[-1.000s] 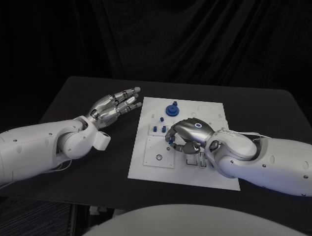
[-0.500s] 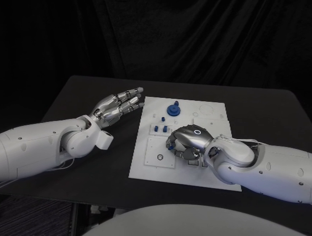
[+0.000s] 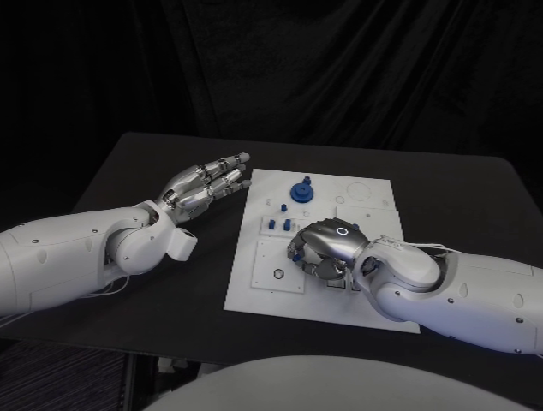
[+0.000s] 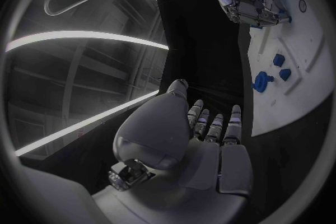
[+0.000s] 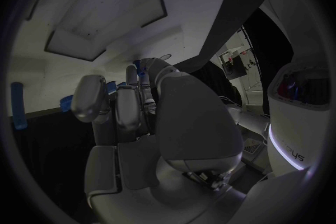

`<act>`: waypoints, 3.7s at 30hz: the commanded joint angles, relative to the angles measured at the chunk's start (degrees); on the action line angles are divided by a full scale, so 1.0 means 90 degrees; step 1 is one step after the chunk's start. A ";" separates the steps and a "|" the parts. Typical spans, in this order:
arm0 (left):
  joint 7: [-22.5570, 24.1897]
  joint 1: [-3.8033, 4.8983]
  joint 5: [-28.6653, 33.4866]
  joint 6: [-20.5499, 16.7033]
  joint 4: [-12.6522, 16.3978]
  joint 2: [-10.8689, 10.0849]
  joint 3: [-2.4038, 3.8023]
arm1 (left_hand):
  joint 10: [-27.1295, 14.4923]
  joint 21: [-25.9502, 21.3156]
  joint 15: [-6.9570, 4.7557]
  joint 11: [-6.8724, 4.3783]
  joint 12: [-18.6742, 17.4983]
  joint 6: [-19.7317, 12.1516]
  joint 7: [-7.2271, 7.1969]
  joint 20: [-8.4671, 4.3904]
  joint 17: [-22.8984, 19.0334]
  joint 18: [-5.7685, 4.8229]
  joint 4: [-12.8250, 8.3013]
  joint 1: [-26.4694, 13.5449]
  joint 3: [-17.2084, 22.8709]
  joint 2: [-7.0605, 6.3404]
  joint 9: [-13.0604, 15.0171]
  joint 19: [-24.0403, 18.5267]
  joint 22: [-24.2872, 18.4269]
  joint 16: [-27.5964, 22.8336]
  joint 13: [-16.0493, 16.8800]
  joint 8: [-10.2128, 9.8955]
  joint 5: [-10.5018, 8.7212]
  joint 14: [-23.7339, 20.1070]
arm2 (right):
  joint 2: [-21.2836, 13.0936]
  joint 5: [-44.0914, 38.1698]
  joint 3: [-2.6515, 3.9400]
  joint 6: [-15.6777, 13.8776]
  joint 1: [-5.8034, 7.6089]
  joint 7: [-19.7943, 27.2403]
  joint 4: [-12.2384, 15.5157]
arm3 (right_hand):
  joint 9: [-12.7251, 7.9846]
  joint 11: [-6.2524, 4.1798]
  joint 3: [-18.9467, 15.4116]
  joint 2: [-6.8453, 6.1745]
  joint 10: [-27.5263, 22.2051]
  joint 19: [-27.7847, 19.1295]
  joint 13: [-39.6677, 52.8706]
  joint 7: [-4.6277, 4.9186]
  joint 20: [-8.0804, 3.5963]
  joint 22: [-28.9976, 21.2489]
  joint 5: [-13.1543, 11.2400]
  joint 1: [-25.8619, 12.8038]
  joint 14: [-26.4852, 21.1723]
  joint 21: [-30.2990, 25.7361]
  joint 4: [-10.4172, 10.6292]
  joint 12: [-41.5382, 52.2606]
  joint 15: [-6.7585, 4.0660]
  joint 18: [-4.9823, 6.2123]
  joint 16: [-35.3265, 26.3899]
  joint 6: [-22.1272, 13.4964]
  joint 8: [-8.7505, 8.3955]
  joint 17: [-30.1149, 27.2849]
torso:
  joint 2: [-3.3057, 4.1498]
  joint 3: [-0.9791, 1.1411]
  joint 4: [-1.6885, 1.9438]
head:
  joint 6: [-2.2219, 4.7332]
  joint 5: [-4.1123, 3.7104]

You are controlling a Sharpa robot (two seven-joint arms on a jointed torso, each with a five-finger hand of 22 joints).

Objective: Assemble the parts on the task board

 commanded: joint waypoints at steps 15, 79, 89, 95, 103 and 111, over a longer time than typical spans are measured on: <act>0.0025 -0.0027 0.0035 0.0083 -0.0034 0.0037 0.0006 | 0.0020 0.0024 0.0058 0.0071 0.0037 0.0096 0.0024 0.0050 0.0012 0.0104 -0.0010 0.0063 0.0066 0.0001 0.0021 -0.0008 -0.0008 0.0036 0.0011 0.0043 -0.0026 0.0015 | -0.0023 -0.0041 -0.0010 0.0021 -0.0034 -0.0019 0.0006 | -0.0797 0.0338 -0.0386 -0.0257 -0.1521 -0.0386 -0.0203 -0.0238 0.0264 0.0720 -0.1695 -0.0261 -0.0332 -0.0811 0.0385 -0.0401 0.0258 0.0109 -0.0302 -0.1493 -0.0758 -0.0443 | 0.0000 -0.0006 0.0007 | -0.0001 -0.0045; -0.0042 -0.0078 0.0035 0.0119 -0.0191 0.0181 0.0007 | 0.0041 0.0024 0.0058 0.0113 0.0061 0.0185 0.0059 0.0064 0.0014 0.0114 -0.0008 0.0053 0.0098 0.0001 0.0042 0.0000 -0.0020 0.0040 0.0015 0.0067 -0.0015 0.0023 | -0.1456 0.0866 -0.0051 0.0369 0.0845 -0.0266 0.0108 | -0.2114 0.0328 -0.1352 -0.0099 -0.1009 0.0188 -0.1907 -0.0225 0.0285 0.0959 -0.2491 -0.0350 0.0071 -0.0009 0.1311 -0.0557 0.0284 -0.0049 0.0264 -0.1199 -0.0536 -0.0059 | 0.0004 -0.0001 -0.0004 | -0.0001 -0.0197; -0.0069 -0.0084 0.0035 0.0130 -0.0202 0.0187 0.0007 | 0.0050 0.0026 0.0059 0.0126 0.0074 0.0192 0.0067 0.0069 0.0014 0.0117 -0.0009 0.0054 0.0113 0.0010 0.0044 0.0005 -0.0016 0.0040 0.0017 0.0068 -0.0012 0.0023 | -0.1365 0.0867 -0.0051 0.0487 0.0755 -0.0244 -0.0004 | -0.1953 0.0297 -0.1045 0.0041 -0.0491 0.0252 -0.2030 -0.0192 0.0257 0.1000 -0.1228 0.0142 0.0120 0.0170 0.1061 -0.0678 0.0258 -0.0080 0.0325 -0.0524 -0.0281 0.0003 | -0.0002 -0.0008 -0.0004 | -0.0001 -0.0169; -0.0071 -0.0090 0.0035 0.0034 -0.0203 0.0184 0.0007 | 0.0085 0.0033 0.0074 0.0178 0.0115 0.0236 0.0109 0.0095 0.0016 0.0124 -0.0015 0.0050 0.0138 -0.0001 0.0055 0.0024 -0.0004 0.0042 0.0025 0.0079 -0.0011 0.0030 | -0.1319 0.0867 -0.0051 0.0403 0.0704 -0.0197 -0.0057 | -0.1896 0.0269 -0.0963 0.0036 -0.0311 0.0276 -0.2075 -0.0193 0.0239 0.1013 -0.1228 0.0167 0.0145 0.0234 0.1066 -0.0738 0.0237 -0.0088 0.0352 -0.0362 -0.0236 0.0034 | -0.0004 -0.0008 -0.0001 | -0.0001 -0.0163; -0.0083 -0.0098 0.0035 -0.0038 -0.0214 0.0192 0.0007 | 0.0142 0.0051 0.0086 0.0243 0.0181 0.0281 0.0152 0.0132 0.0020 0.0140 -0.0028 0.0048 0.0175 -0.0018 0.0067 0.0064 0.0027 0.0049 0.0036 0.0090 0.0002 0.0045 | -0.1291 0.0867 -0.0050 0.0344 0.0684 -0.0167 -0.0095 | -0.1836 0.0185 -0.0842 0.0010 0.0046 0.0361 -0.2113 -0.0199 0.0182 0.1062 -0.1311 0.0161 0.0234 0.0445 0.1119 -0.0789 0.0164 -0.0123 0.0462 -0.0266 -0.0247 0.0186 | -0.0002 -0.0006 0.0002 | -0.0001 -0.0172; -0.0090 -0.0104 0.0035 -0.0045 -0.0227 0.0200 0.0007 | 0.0180 0.0055 0.0076 0.0274 0.0231 0.0285 0.0166 0.0139 0.0020 0.0147 -0.0032 0.0047 0.0190 -0.0023 0.0069 0.0073 0.0029 0.0050 0.0045 0.0091 0.0004 0.0047 | -0.1274 0.0867 -0.0050 0.0165 0.0680 -0.0127 -0.0102 | -0.1763 0.0124 -0.0715 0.0048 0.0238 0.0413 -0.2130 -0.0152 0.0127 0.1086 -0.1382 0.0262 0.0289 0.0561 0.1094 -0.0841 0.0111 -0.0141 0.0519 -0.0095 -0.0191 0.0261 | -0.0003 -0.0006 -0.0007 | -0.0001 -0.0162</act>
